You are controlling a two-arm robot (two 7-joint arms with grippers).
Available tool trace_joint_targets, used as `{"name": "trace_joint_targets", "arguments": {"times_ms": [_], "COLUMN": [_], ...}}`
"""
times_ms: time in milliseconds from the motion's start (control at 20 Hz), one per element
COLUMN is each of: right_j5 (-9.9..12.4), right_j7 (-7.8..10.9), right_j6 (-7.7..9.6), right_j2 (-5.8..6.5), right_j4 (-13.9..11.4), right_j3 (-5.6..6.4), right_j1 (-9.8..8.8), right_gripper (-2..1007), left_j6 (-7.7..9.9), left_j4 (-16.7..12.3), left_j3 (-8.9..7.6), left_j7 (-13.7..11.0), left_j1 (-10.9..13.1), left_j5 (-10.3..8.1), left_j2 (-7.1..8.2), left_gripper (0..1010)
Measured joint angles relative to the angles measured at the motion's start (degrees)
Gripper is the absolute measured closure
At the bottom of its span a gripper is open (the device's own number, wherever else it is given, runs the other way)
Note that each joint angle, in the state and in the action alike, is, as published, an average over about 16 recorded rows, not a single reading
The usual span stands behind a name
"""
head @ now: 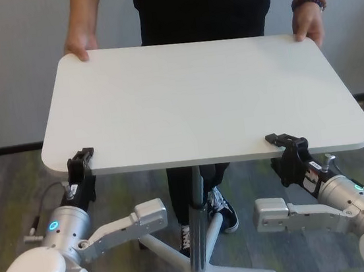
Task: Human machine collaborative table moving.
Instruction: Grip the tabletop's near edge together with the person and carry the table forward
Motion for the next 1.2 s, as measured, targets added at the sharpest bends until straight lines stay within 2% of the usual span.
{"name": "trace_joint_targets", "arguments": {"times_ms": [500, 1200], "right_j5": [-0.2, -0.4], "right_j7": [-0.72, -2.29], "right_j6": [-0.51, -1.59], "right_j2": [-0.72, -2.02], "right_j4": [3.0, 8.4], "right_j3": [-1.13, -2.81], "right_j1": [1.38, 3.42], "right_gripper": [725, 725], "left_j6": [-0.31, -1.16], "left_j4": [4.0, 9.2], "left_j3": [0.86, 1.68], "left_j7": [1.2, 2.6], "left_j1": [-1.6, -3.0], "left_j5": [-0.54, -1.72], "left_j2": [-1.26, -2.37], "left_gripper": [755, 754]}}
